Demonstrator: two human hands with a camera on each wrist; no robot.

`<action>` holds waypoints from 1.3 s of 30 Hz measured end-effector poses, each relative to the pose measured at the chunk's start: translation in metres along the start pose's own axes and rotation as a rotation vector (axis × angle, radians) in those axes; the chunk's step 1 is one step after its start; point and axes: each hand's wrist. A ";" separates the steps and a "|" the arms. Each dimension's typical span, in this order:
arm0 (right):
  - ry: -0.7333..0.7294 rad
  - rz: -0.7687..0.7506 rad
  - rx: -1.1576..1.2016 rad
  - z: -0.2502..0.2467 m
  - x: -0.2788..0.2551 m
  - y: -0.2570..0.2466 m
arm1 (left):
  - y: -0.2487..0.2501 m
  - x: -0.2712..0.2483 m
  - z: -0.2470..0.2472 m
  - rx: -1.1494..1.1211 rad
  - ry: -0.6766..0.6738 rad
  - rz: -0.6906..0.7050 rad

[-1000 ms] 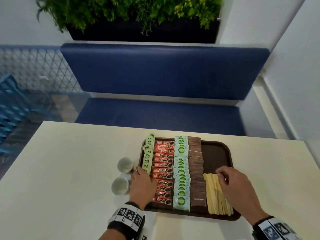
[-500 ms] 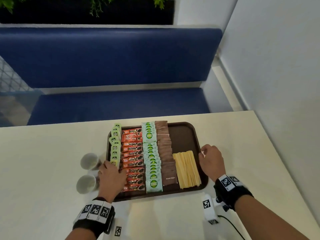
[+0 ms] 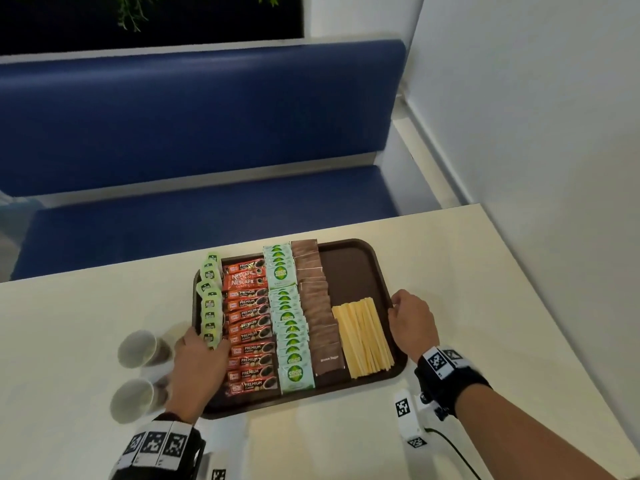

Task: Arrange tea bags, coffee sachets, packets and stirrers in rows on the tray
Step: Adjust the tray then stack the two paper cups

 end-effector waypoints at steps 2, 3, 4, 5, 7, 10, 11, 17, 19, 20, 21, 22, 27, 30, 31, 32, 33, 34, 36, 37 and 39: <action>0.015 0.011 0.005 -0.007 0.006 0.011 | 0.028 -0.015 0.005 0.017 -0.031 0.022; 0.024 0.017 0.008 -0.012 0.010 0.017 | 0.051 -0.028 0.006 0.031 -0.052 0.028; 0.033 0.023 0.011 -0.017 0.015 0.024 | 0.071 -0.039 0.009 0.044 -0.071 0.035; 0.044 0.030 0.016 -0.023 0.019 0.032 | 0.093 -0.053 0.011 0.053 -0.091 0.039; 0.070 0.055 0.021 -0.035 0.029 0.048 | 0.116 -0.059 0.025 0.078 -0.128 0.047; 0.104 0.095 0.019 -0.054 0.045 0.073 | 0.144 -0.061 0.046 0.093 -0.179 0.095; 0.115 0.108 0.018 -0.061 0.050 0.081 | 0.154 -0.062 0.054 0.095 -0.192 0.103; 0.171 0.155 0.017 -0.095 0.084 0.126 | 0.205 -0.060 0.105 0.146 -0.227 0.156; 0.190 0.166 0.008 -0.104 0.094 0.138 | 0.219 -0.060 0.120 0.157 -0.249 0.171; 0.199 0.175 -0.001 -0.109 0.098 0.143 | 0.225 -0.060 0.126 0.156 -0.256 0.180; 0.208 0.184 -0.010 -0.114 0.101 0.148 | 0.230 -0.060 0.133 0.154 -0.263 0.187; 0.214 0.191 -0.019 -0.118 0.104 0.152 | 0.236 -0.060 0.138 0.154 -0.269 0.192; 0.235 0.214 -0.061 -0.134 0.114 0.168 | 0.257 -0.060 0.160 0.176 -0.303 0.204; 0.244 0.212 -0.071 -0.138 0.117 0.176 | 0.263 -0.060 0.167 0.174 -0.311 0.205; 0.250 0.205 -0.072 -0.139 0.118 0.179 | 0.264 -0.060 0.169 0.176 -0.310 0.203; 0.255 0.200 -0.076 -0.140 0.119 0.180 | 0.265 -0.060 0.170 0.180 -0.310 0.204; 0.260 0.194 -0.086 -0.140 0.119 0.182 | 0.266 -0.059 0.171 0.183 -0.311 0.209; 0.262 0.192 -0.096 -0.141 0.120 0.183 | 0.266 -0.059 0.171 0.185 -0.313 0.214; 0.265 0.192 -0.102 -0.142 0.121 0.185 | 0.266 -0.060 0.172 0.185 -0.319 0.220; 0.268 0.189 -0.102 -0.143 0.121 0.185 | 0.266 -0.061 0.173 0.185 -0.326 0.223; 0.274 0.184 -0.104 -0.145 0.121 0.185 | 0.265 -0.063 0.172 0.191 -0.343 0.231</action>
Point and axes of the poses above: each hand's wrist, its own x-axis towards the middle knuckle, its own z-axis out of the palm, y = z × x, and after that the axes turned 6 degrees about -y, right-handed
